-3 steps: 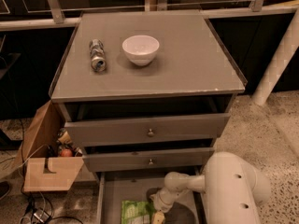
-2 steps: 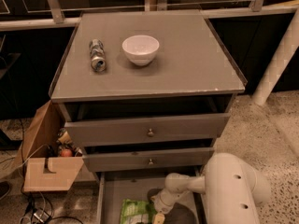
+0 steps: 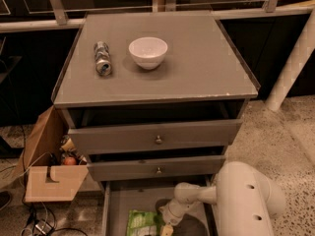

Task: Pick green rice chip bag from bottom drawer and place on counter

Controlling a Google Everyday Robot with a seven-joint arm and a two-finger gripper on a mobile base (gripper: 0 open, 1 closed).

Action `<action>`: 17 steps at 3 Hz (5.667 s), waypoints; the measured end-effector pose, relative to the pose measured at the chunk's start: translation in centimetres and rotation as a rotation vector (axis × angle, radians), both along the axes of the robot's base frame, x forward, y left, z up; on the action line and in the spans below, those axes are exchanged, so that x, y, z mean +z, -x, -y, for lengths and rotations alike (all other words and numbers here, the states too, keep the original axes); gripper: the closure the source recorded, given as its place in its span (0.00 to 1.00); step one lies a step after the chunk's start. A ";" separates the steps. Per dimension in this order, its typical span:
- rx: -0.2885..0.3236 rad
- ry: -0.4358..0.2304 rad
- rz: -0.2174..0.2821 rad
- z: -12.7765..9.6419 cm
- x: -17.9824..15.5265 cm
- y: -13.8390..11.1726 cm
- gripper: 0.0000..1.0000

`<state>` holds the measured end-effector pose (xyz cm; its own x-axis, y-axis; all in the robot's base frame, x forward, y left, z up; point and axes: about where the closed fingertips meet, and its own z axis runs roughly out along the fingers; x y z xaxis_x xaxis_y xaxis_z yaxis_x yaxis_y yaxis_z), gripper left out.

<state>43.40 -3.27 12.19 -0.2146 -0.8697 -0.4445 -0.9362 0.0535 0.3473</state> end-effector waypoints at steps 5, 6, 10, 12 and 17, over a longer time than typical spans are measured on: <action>0.000 0.000 0.000 0.0 0.3 0.0 1.00; -0.016 -0.003 0.017 -0.1 2.8 0.1 1.00; -0.050 0.003 0.112 0.8 17.6 0.4 1.00; -0.078 0.002 0.152 2.1 21.3 0.7 1.00; -0.216 0.054 0.376 7.8 36.2 -0.4 1.00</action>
Offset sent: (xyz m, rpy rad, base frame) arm 0.0000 0.0000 0.0000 0.0000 0.0000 0.0000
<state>43.79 -11.10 48.41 -0.2259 -0.8466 -0.4818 -0.9623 0.2709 -0.0248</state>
